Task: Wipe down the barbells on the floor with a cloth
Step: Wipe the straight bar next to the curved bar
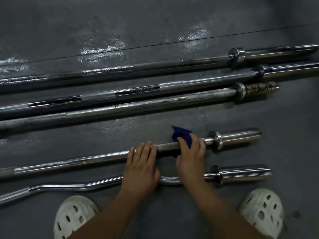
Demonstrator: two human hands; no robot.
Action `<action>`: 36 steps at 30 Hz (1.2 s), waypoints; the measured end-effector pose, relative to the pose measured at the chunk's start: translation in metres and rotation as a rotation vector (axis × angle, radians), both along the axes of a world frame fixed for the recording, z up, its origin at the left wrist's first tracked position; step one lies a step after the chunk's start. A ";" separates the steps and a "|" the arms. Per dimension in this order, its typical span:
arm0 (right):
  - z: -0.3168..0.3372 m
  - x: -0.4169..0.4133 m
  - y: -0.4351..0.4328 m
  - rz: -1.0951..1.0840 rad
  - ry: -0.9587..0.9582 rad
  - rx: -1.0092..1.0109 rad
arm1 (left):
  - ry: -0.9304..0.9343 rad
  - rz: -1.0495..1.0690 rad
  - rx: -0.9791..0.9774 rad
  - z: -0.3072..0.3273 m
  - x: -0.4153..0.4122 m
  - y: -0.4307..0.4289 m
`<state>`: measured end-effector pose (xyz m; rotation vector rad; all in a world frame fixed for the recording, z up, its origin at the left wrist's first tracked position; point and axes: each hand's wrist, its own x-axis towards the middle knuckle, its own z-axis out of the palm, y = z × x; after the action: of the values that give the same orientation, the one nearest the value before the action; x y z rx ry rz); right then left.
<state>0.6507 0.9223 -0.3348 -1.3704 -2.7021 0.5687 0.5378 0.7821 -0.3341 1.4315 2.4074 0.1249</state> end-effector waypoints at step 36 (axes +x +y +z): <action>0.008 -0.085 0.059 0.160 0.104 -0.026 | 0.131 0.166 0.085 0.004 -0.065 0.055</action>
<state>0.5654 0.9810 -0.3271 -1.1022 -2.7451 0.6690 0.4733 0.8370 -0.3304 1.3114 2.6565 0.1806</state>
